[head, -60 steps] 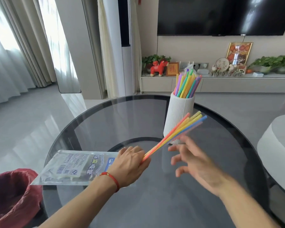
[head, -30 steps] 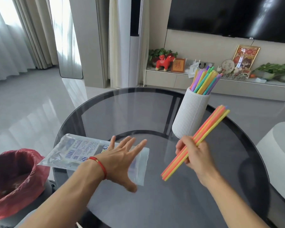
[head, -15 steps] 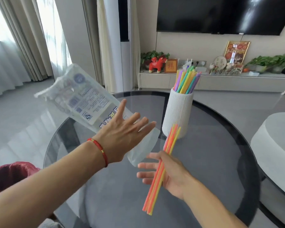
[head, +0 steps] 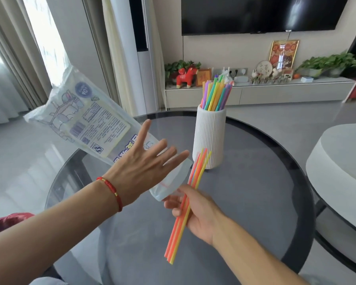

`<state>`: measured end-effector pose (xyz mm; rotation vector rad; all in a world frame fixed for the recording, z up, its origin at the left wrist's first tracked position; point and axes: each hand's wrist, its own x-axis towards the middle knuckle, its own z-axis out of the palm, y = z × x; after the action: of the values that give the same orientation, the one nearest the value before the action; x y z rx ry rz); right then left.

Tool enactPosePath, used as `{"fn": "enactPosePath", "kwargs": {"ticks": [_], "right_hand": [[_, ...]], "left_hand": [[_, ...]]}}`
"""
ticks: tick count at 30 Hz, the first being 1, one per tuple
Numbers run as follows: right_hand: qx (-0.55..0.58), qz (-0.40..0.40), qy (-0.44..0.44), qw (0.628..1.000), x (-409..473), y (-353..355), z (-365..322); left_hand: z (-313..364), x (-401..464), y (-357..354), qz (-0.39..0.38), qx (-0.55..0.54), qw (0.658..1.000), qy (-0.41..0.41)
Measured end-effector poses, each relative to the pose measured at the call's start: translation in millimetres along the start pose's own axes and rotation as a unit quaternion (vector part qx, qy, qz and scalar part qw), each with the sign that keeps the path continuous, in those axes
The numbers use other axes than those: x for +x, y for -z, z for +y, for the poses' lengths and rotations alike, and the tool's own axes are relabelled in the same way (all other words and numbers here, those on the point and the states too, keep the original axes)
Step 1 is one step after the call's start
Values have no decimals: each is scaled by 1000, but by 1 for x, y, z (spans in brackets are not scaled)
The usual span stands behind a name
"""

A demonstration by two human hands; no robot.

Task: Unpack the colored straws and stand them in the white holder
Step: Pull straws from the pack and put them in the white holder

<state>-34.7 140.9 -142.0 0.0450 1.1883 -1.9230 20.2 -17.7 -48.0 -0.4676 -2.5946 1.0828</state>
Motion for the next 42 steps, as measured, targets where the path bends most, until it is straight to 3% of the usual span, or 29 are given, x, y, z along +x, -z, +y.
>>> {"fn": "enactPosePath", "kwargs": {"ticks": [5,8,11,15,18,21,24,28,31,34,39,42], "right_hand": [[-96,67,76,990,10,6,2],[-184,158,197,950,9,19,-16],[-239,217,266,909,5,33,-39],[-255,232,301,889,-3,45,-59],[-322,238,341,851,-10,48,-67],[-322,215,389,836,-15,45,-71],[-275,189,433,837,-19,46,-74],[-219,126,412,876,-19,45,-69],[-285,83,400,867,-13,31,-54],[-309,109,405,853,-8,21,-54],[-364,149,444,805,-16,35,-74],[-334,120,451,819,-10,34,-72]], "left_hand": [[0,-2,-8,-2,-14,1000,27],[-1,-12,-25,-99,-77,986,109],[10,-26,-49,-225,-202,938,169],[22,-33,-62,-282,-373,863,192],[21,-24,-54,-205,-492,824,192],[31,-1,-44,-94,-522,827,189],[48,17,-40,-52,-489,850,188],[65,28,-36,6,-599,761,250],[72,36,-22,53,-632,745,207],[73,35,-21,67,-646,732,204],[70,6,-42,64,-623,725,287],[73,-7,-48,94,-612,723,307]]}}
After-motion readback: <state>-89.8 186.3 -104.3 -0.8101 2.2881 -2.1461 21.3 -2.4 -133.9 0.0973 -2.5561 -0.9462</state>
